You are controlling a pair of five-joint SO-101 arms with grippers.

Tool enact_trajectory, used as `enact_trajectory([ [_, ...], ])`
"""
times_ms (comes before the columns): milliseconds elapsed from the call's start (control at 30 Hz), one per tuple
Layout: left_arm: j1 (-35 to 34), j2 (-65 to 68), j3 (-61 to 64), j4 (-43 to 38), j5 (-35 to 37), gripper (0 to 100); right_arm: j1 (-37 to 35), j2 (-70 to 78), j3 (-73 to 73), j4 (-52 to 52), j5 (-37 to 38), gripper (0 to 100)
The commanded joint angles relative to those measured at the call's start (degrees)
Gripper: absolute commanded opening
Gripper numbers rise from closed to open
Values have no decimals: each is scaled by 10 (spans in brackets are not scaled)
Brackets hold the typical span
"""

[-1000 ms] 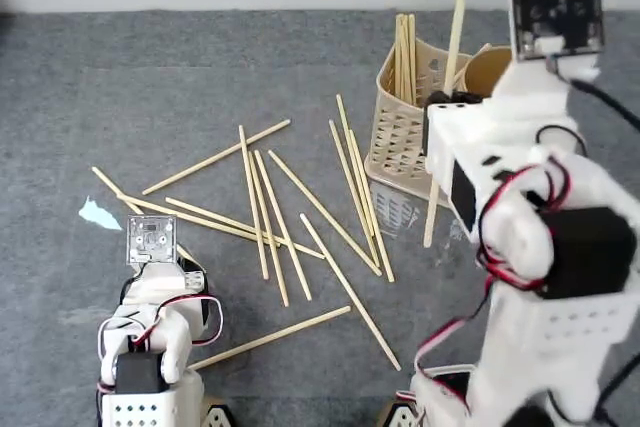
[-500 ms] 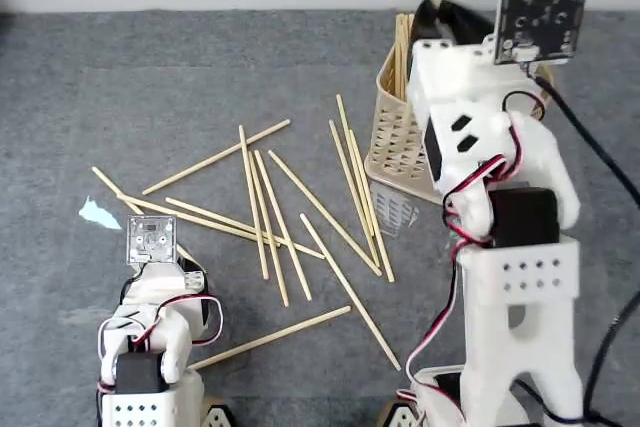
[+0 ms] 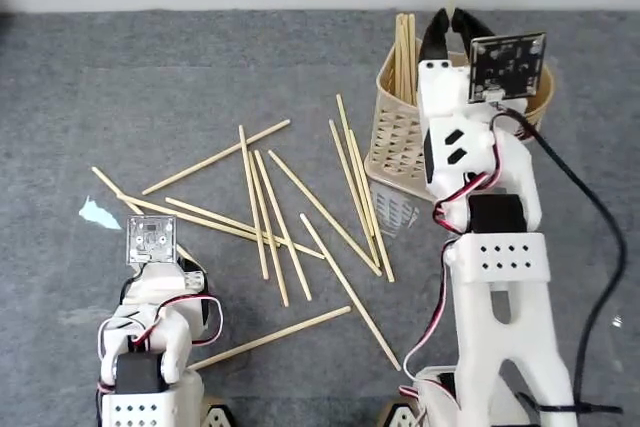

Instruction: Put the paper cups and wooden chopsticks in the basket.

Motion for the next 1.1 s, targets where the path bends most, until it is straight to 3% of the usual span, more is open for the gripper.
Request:
enact_trajectory([
  [0, 1, 2, -5, -11, -4, 15, -4, -22, -20, 49, 7, 218],
  [300, 0, 2, -5, -11, -4, 15, -36, -44, -104, 318, -69, 247],
  [600, -1, 2, -5, -11, -4, 15, -191, -88, -92, 559, -73, 247],
  [933, -1, 2, -5, -11, -4, 15, -306, -88, 113, 477, -72, 245],
  [1067, -1, 2, -5, -11, -4, 15, -348, -87, 164, 428, -72, 184],
])
